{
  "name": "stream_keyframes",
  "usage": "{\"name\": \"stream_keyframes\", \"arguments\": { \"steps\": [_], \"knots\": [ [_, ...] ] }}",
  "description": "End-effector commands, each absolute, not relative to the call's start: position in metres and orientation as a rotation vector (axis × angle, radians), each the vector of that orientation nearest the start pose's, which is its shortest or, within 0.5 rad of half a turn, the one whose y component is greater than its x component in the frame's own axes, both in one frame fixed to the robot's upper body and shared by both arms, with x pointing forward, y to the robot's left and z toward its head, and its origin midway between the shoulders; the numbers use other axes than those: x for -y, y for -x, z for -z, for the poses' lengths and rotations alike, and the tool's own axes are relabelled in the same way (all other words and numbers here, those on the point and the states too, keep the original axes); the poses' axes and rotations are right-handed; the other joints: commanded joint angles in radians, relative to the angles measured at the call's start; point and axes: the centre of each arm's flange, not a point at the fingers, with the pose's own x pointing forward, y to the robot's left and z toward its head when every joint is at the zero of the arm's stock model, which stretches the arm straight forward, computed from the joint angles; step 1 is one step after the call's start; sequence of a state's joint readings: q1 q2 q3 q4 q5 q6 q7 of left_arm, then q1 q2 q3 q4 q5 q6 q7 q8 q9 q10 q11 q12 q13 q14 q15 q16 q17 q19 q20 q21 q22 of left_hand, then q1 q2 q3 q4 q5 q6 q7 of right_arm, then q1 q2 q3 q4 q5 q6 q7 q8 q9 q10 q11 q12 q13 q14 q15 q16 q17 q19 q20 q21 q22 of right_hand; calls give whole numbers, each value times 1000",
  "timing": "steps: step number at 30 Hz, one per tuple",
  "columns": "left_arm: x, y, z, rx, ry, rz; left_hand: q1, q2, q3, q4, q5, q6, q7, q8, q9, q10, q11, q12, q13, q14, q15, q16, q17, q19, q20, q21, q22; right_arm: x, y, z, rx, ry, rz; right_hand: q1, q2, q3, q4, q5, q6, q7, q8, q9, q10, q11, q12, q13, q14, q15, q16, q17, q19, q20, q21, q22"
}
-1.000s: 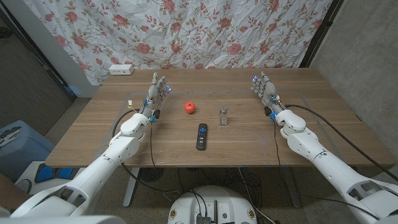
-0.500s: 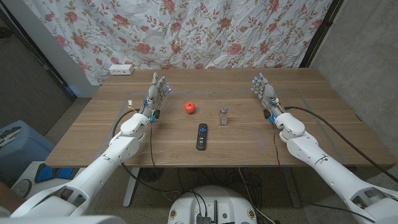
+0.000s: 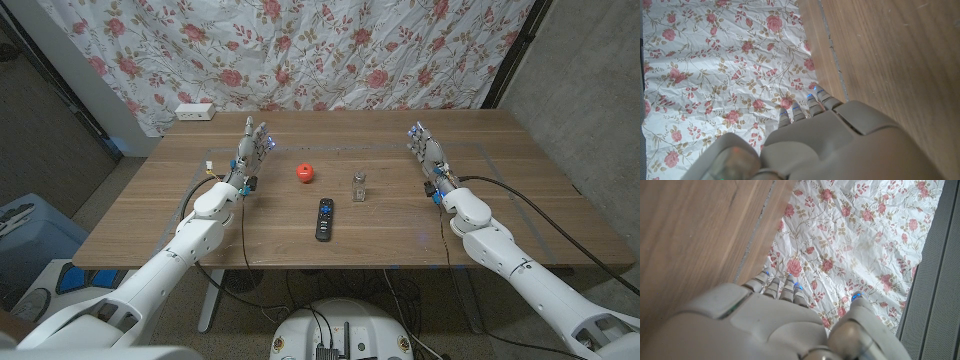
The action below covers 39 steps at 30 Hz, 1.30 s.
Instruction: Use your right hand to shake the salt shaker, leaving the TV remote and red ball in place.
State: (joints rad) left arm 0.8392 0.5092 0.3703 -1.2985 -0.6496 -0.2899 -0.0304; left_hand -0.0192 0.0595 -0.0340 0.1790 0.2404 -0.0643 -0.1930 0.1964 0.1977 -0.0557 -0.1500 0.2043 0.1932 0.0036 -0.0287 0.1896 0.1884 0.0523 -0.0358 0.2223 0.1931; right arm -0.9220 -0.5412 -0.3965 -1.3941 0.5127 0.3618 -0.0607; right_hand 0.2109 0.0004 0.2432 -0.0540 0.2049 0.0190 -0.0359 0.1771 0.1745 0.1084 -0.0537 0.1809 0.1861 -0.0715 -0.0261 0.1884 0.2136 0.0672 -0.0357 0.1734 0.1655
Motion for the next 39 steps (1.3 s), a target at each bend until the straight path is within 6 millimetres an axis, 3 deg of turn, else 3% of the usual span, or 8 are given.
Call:
{"name": "stream_keyframes", "arguments": {
  "steps": [1,6,16,23,24,25,39],
  "knots": [
    [-290,-653,28,594,42,207,0,101,0,7,5,-1,-7,4,6,0,-5,8,3,0,-105,5,6,10,-23,4,4,266,-619,54,662,132,-206,0,9,2,-8,-3,-18,-2,-2,4,-11,-6,-1,1,-11,-7,-1,2,-7,-4,-2,2],
    [-290,-653,27,594,42,207,0,101,0,7,5,0,-8,5,6,0,-4,8,3,0,-104,5,6,10,-23,5,4,266,-616,57,682,163,-214,7,5,3,-19,-3,-26,3,1,4,-7,-8,4,1,-3,-15,6,0,1,-24,6,1],
    [-290,-653,27,594,42,207,0,101,0,8,5,-2,-7,4,6,1,-5,8,3,0,-105,5,6,10,-23,4,4,264,-609,66,684,218,-230,26,-5,6,-45,-4,-99,2,-8,5,-28,-17,0,1,-27,-16,4,-4,-9,-26,7,1],
    [-290,-653,27,594,42,207,0,101,0,7,5,0,-6,4,6,0,-5,8,3,0,-106,5,6,10,-24,5,4,265,-604,72,682,284,-242,34,-17,4,-61,-5,-128,-1,-4,5,-48,-17,-1,0,-52,-1,0,-6,-24,-9,5,1],
    [-290,-653,27,594,42,207,0,101,0,7,5,0,-7,4,6,1,-5,8,3,0,-106,5,6,10,-24,4,4,265,-603,72,682,294,-242,34,-29,0,-68,-6,-138,-3,-2,6,-53,-18,0,0,-61,16,1,-6,-32,15,5,2],
    [-290,-653,28,594,42,207,0,101,0,7,5,-1,-7,4,6,1,-4,8,3,0,-106,5,6,10,-24,4,4,266,-602,73,684,302,-241,34,-33,-1,-71,-6,-142,-3,-1,6,-57,-20,0,0,-67,32,1,-6,-33,19,6,2],
    [-290,-653,27,594,42,207,0,101,0,8,5,0,-7,5,6,1,-4,8,3,1,-104,5,6,10,-23,4,4,259,-597,89,726,440,-224,64,-66,-5,-100,-2,-197,-11,2,9,-104,-33,-3,1,-112,22,0,-4,-51,15,7,3]
  ]
}}
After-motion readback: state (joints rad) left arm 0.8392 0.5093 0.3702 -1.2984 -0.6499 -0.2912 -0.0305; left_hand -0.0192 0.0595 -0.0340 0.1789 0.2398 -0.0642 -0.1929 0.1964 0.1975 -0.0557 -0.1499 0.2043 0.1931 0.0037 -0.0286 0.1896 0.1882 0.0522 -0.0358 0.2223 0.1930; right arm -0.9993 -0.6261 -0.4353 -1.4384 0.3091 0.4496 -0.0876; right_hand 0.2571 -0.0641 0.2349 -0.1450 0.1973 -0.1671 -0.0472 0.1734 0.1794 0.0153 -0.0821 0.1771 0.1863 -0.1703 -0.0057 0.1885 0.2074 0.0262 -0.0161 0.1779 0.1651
